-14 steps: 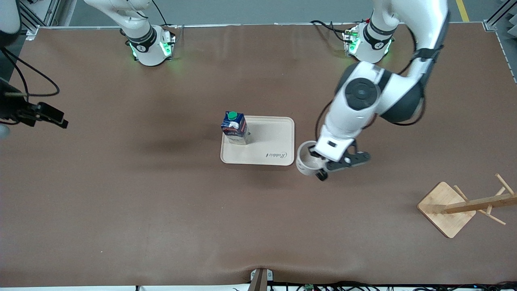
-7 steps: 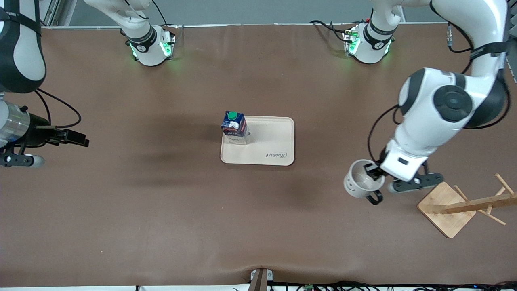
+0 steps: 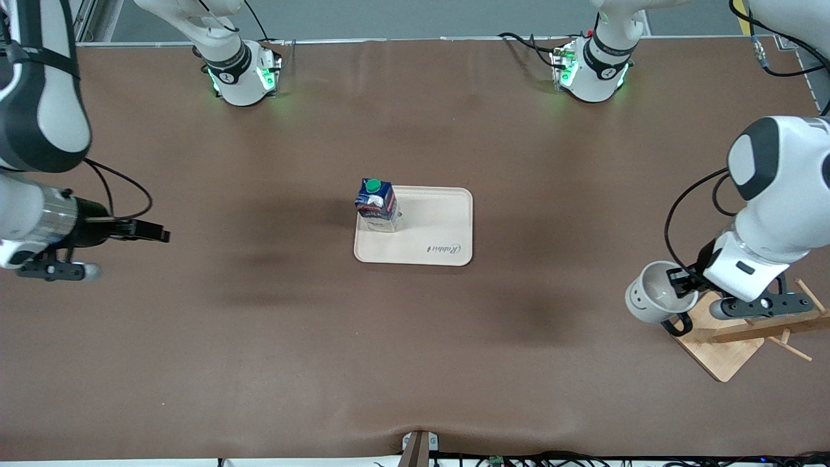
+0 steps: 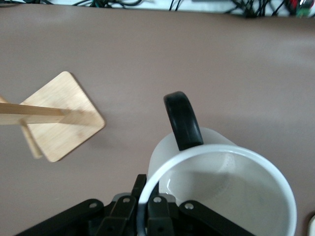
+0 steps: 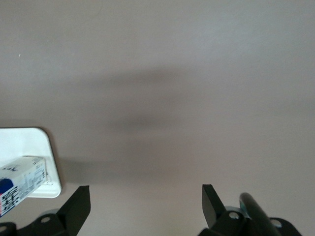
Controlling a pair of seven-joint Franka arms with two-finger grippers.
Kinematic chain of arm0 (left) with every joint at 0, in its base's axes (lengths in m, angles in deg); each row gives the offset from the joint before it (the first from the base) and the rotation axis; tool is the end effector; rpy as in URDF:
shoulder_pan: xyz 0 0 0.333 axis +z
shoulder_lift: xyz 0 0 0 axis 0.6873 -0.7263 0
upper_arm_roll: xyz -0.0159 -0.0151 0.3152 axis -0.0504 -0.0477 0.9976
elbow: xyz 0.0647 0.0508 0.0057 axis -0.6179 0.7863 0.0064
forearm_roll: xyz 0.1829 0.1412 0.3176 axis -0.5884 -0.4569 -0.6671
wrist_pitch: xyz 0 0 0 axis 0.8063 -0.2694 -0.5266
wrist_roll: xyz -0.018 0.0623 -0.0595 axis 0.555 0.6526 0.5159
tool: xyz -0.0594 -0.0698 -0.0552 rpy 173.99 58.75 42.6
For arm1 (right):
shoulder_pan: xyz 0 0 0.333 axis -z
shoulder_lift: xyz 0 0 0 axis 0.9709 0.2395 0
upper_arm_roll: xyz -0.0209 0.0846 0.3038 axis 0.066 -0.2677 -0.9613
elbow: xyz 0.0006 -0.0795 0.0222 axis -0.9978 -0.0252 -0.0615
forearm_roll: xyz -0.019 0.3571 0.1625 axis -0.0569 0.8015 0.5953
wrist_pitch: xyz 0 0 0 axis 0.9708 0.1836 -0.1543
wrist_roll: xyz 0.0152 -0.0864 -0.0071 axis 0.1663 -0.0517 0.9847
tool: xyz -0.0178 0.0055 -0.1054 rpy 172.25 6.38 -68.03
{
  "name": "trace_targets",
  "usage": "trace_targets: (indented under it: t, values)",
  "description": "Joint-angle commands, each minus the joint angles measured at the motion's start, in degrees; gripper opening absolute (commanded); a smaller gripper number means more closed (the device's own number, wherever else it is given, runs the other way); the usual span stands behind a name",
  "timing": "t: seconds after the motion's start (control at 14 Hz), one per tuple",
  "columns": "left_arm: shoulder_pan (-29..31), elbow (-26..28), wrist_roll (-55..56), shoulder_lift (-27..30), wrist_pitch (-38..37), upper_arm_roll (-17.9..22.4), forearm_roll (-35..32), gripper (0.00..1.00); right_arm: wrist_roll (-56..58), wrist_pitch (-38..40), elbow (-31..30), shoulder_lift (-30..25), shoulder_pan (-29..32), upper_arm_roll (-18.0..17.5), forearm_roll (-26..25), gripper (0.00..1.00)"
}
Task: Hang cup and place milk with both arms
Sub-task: 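Hang the mug on the stand while the right gripper grasps the milk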
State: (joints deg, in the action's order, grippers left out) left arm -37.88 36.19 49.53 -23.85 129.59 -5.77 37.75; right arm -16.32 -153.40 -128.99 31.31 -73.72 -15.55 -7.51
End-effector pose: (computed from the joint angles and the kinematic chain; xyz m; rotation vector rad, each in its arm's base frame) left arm 0.6743 -0.0414 0.4690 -3.1048 -0.0235 -0.2095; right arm 0.6214 0.0133 0.4655 -2.9830 0.1460 0.2896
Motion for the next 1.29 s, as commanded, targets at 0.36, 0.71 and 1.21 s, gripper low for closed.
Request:
trace_targets:
  t: [0.36,0.71,1.21]
  values:
    - [7.4,0.4,-26.2,5.6,-8.4,-0.2,-1.3,0.0,-19.3,-2.9,-7.4,-2.2,-17.6,-0.1,4.0,1.0]
    - [12.8,0.0,-39.6,6.1,-8.1,-0.3,-0.9,0.0,-37.8,-9.5,-9.1,-1.9,-29.7,-0.1,4.0,1.0]
    - [14.6,0.0,-47.9,5.7,-8.2,-0.3,-0.3,0.0,-43.0,-20.7,-10.8,1.6,-36.5,-0.1,4.3,1.0]
